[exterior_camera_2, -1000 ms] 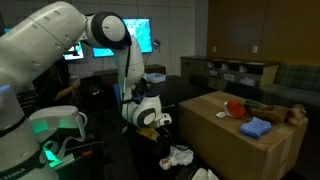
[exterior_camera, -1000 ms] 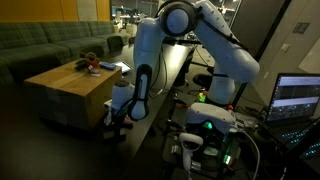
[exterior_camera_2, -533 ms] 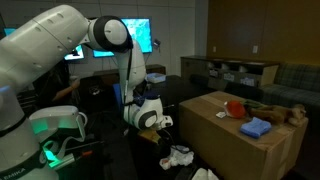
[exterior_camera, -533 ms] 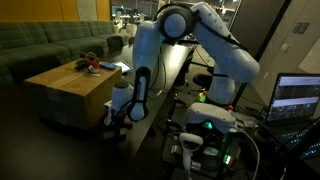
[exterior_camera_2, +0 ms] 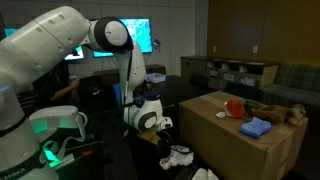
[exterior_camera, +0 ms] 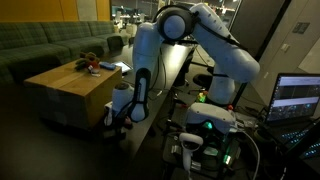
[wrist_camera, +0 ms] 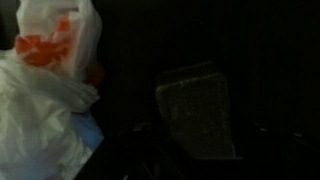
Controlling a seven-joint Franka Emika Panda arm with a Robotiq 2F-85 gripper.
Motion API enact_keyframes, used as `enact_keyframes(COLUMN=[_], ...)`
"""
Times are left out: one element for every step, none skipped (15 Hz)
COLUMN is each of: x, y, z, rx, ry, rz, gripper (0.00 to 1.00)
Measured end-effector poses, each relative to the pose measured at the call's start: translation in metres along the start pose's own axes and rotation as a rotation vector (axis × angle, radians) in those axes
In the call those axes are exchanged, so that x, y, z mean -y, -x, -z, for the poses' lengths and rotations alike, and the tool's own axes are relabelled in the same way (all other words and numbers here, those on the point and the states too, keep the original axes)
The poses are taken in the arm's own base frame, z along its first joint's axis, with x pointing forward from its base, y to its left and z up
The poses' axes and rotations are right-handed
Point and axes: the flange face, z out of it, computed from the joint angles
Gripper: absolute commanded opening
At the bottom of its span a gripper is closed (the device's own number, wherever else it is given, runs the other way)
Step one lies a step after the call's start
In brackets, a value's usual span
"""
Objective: Put the white towel on the table, then the blue sponge on the box, the right duster on the table, the moose doll on the box, the duster on the table, the turnip plushie on the box, the plastic on the table and finally the first left duster on the box
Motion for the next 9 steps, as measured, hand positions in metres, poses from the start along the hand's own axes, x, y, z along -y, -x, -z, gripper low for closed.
enact_keyframes(x=[0.0009,0.0019,0.0021,0.0023,0.0023,0.0022,0.0018,0.0011,0.0000], y=[-0.0004,-0.0012,-0.0014,-0.0016,-0.0019,-0.0017,-0.0015,-0.0017,-0.0023], z=[0.0002,0.0010,0.0011,0.0013,0.0014,0.0016,0.0023,0.0037,0.0062], rx=[0.000,0.000,0.001,0.003,0.007,0.016,0.030,0.046,0.065], ry=[0.000,0.000,0.001,0.003,0.004,0.004,0.003,0.002,0.001], rz=[0.002,0.004,0.006,0.008,0.009,0.009,0.009,0.009,0.008], gripper=[0.33,0.32,0.32,0.32,0.32,0.32,0.32,0.32,0.32])
